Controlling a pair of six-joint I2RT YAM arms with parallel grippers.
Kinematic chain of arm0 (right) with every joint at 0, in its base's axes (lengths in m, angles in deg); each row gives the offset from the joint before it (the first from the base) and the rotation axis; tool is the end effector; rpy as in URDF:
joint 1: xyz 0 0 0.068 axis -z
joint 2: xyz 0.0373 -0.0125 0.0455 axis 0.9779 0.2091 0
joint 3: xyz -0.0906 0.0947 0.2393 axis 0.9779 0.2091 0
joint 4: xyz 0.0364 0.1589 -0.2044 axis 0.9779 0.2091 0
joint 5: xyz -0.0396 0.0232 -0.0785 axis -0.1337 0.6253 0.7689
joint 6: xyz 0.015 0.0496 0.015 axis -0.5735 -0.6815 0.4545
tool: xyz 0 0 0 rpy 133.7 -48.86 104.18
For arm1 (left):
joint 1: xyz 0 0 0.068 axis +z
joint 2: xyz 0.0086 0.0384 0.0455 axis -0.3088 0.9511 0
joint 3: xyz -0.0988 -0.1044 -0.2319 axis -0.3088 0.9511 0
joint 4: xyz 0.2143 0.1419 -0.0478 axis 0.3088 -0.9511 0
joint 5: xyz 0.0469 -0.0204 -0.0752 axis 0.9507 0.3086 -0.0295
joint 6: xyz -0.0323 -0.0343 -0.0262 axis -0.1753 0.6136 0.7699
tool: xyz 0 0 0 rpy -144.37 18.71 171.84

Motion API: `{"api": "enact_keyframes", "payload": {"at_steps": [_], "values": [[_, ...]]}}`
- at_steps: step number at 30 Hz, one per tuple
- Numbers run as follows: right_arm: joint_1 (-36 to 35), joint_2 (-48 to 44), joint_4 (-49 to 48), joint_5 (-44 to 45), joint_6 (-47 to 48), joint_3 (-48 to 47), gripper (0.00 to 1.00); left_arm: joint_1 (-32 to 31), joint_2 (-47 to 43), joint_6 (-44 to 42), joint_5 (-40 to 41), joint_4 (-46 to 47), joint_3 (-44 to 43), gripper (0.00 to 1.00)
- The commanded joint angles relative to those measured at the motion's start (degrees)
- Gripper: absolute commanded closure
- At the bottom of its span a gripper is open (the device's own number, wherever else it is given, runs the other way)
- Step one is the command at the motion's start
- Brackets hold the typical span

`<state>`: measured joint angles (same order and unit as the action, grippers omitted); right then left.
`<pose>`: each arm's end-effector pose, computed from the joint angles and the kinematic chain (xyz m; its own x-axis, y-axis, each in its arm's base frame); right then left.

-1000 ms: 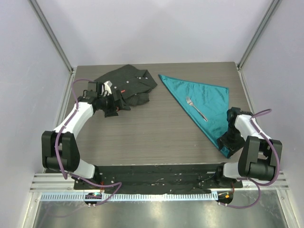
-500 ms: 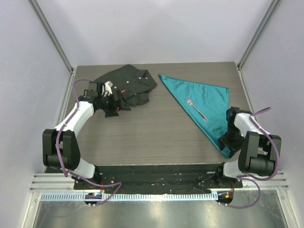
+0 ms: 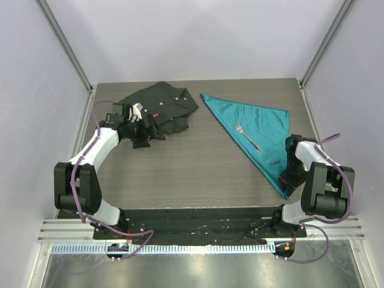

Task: Fold the napkin, place the utensils inside, and roll it up
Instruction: Fold the napkin

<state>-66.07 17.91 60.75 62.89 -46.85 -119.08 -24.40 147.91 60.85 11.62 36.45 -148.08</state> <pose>0.1917 -0.0516 0.1639 -0.5821 0.8074 -0.0962 0.7820 0.5234 -0.3385 0.3081 -0.0514 0.2435 -0.8910 -0.3174 -0.3246 -0.0600 0.7910 -0.6089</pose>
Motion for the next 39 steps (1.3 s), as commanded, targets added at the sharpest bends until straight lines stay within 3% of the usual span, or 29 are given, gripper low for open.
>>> {"api": "enact_keyframes", "payload": {"at_steps": [1, 14, 26, 34, 39], "values": [[0.27, -1.17, -0.74, 1.93, 1.05, -1.24, 0.68, -0.18, 0.21, -0.35, -1.35, -0.04, -2.40, 0.07], [-3.15, -3.20, -2.32, 0.70, 5.26, -5.98, 0.92, -0.18, -0.23, -0.08, -2.31, 0.49, -2.14, 0.07], [-17.55, 4.35, -8.72, 2.81, 6.50, -19.41, 0.99, -0.18, -1.03, 0.27, -3.45, 1.19, -1.70, 0.07], [-20.82, 14.29, -11.90, 2.28, 8.34, -27.42, 0.99, -0.18, -2.25, 0.62, -3.89, 2.07, -1.17, 0.07], [-21.00, 9.91, -9.54, 4.38, 7.91, -24.80, 0.99, -0.18, -2.70, 0.45, -3.28, 2.16, -0.91, 0.07]]}}
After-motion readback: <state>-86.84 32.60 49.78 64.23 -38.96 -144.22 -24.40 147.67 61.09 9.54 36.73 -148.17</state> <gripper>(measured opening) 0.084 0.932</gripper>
